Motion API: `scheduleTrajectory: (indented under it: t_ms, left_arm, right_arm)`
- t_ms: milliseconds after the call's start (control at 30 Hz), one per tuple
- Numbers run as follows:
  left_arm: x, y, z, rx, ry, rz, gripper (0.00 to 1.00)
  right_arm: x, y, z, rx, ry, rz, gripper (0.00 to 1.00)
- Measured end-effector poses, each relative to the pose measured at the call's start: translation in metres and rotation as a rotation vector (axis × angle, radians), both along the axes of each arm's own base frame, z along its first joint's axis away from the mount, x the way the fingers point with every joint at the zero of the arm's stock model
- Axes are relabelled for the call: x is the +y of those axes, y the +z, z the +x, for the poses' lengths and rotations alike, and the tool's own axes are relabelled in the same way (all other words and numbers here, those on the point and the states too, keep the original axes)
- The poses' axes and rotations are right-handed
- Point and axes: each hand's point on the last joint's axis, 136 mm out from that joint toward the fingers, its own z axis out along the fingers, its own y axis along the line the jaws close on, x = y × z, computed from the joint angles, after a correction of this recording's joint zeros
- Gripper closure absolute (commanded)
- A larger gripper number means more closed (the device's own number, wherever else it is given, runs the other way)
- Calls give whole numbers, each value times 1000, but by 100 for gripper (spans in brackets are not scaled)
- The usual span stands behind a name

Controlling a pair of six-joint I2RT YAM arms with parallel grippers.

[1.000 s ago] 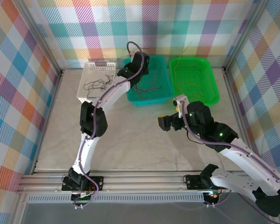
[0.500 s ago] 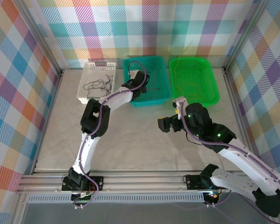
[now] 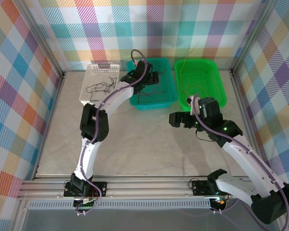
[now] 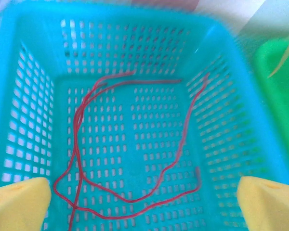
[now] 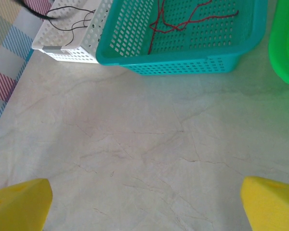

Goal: Untangle the cables

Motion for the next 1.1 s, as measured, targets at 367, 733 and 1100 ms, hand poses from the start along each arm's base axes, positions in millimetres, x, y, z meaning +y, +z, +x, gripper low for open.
scheduleTrajectory:
  t_ms: [367,733,1100]
  left_arm:
    - [86,147,-127,-222,43,-73,0]
    - [161,20,-204,-39,160,150,0]
    - [223,-28,-236,15,325,247,0]
  right_arm:
    - [-84,-18,52,-201,-363,-191,0]
    - [-177,-121,75,-133,-635,-338,0]
    - [-174,-150,97,-208,-577,-338,0]
